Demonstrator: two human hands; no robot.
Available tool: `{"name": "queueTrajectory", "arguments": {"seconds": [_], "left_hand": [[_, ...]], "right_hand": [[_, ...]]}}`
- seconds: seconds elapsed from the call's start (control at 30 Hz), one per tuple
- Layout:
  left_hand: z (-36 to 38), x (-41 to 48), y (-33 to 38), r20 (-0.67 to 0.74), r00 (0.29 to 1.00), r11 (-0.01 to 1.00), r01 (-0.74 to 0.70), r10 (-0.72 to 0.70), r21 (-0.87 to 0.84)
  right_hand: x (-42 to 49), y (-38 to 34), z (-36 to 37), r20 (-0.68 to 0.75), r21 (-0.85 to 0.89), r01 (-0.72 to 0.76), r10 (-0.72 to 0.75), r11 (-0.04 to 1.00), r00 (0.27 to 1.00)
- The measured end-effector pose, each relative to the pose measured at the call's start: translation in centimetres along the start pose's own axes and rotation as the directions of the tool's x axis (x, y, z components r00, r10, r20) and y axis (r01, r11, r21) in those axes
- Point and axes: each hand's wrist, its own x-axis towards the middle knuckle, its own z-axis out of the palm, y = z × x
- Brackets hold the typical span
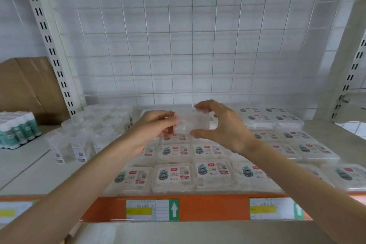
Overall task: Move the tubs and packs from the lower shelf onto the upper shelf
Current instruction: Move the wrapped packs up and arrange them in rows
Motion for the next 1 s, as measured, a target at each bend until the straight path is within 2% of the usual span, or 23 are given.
{"name": "queueTrajectory", "arguments": {"seconds": [0.1, 0.2, 0.3, 0.5, 0.7, 0.83, 1.0], "left_hand": [[-1.3, -0.4, -0.4, -0.026, 0.999, 0.999, -0.021, 0.021, -0.031], [-2.1, -0.8, -0.7, -0.067, 0.997, 0.999, -0.04, 0.039, -0.018], [-2.5, -1.1, -0.8, -0.072, 0.996, 0.998, -0.053, 0.051, -0.024], [-2.8, -1.8, -0.6, -0.061, 0.997, 0.998, -0.057, 0.055, -0.021], [-3.1, -1.9, 0.0, -0.1, 0.989, 0.993, 0.105, -0.111, -0.057], [-2.9, -2.2, 0.5, -0.013, 0.982, 0.971, 0.187, -0.191, -0.152], [-2.6, -2.3, 0.6, 0.003, 0.98, 0.951, 0.192, -0.197, -0.242]], "right_hand": [[0.1, -1.1, 0.6, 0.016, 0.198, -0.151, 0.151, 0.969, 0.988], [0.4, -1.8, 0.7, 0.092, 0.395, -0.326, 0.316, 0.859, 0.944], [0.5, -2.1, 1.1, 0.208, 0.494, -0.41, 0.354, 0.767, 0.912], [0.3, -2.2, 1.5, 0.217, 0.609, -0.376, 0.308, 0.699, 0.926], [0.0, -2.6, 1.0, 0.085, 0.68, -0.206, 0.203, 0.704, 0.975], [-0.4, -2.8, 1.3, 0.008, 0.658, -0.061, 0.074, 0.751, 0.997], [-0.8, -2.9, 1.6, 0.002, 0.57, -0.023, 0.027, 0.821, 1.0]]}}
